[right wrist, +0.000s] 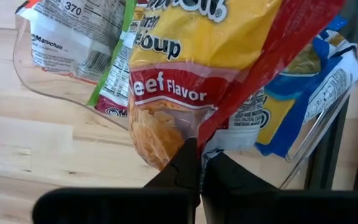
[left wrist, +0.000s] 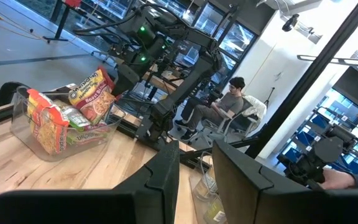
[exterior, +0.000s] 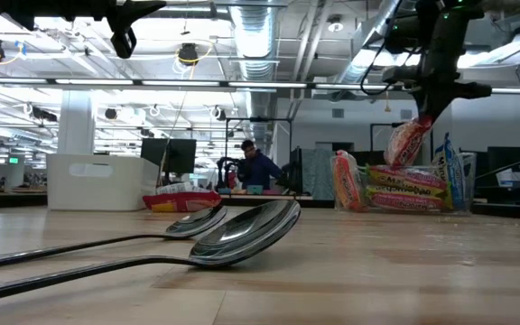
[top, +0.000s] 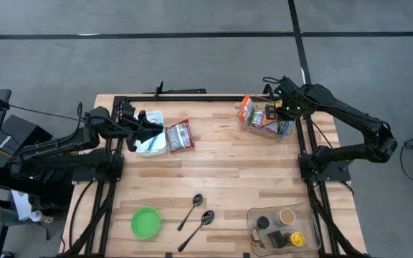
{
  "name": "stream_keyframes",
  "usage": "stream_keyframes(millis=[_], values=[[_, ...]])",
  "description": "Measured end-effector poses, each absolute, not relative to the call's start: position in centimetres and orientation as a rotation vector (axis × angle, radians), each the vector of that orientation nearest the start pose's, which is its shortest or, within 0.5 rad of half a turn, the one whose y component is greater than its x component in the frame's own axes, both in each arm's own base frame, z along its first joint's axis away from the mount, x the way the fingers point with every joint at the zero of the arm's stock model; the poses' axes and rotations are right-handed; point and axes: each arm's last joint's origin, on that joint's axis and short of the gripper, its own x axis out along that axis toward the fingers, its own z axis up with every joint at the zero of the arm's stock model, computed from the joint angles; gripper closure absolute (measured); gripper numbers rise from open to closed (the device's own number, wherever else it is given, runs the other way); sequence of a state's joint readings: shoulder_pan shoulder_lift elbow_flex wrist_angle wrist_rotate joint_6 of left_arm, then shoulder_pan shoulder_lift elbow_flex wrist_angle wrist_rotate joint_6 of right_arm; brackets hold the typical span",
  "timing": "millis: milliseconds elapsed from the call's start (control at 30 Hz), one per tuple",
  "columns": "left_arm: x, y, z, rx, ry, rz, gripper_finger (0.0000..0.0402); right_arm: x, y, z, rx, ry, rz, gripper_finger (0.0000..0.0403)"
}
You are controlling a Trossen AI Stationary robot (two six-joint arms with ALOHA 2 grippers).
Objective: Pick & Place Food Item
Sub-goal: Put the right red noodle pack into the top transparent bin
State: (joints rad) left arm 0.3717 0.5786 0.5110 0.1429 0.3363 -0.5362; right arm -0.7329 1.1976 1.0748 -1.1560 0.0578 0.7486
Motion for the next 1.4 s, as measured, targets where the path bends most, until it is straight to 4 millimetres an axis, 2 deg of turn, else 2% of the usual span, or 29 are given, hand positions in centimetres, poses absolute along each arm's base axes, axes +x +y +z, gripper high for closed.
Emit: stream_keyframes(millis=[300,433,1167,1400], values=[[13.61,4.29,29.83,-0.51,-0.079,0.02,0.0309,14.57,-13.44,28.51,1.042,0.988,-1.167,0.0337],[13.61,4.29,29.83,-0.51,-0.079,0.02,0.0309,14.14,-13.15,28.4,1.038,1.038,-1.203,0.0323],[13.61,4.28,29.83,-0.51,-0.079,0.018,0.0309,13.95,-13.0,28.36,1.008,1.083,-1.19,0.032],[13.61,4.29,29.83,-0.51,-0.078,0.018,0.0309,14.35,-13.45,28.5,0.984,1.012,-1.205,0.032]])
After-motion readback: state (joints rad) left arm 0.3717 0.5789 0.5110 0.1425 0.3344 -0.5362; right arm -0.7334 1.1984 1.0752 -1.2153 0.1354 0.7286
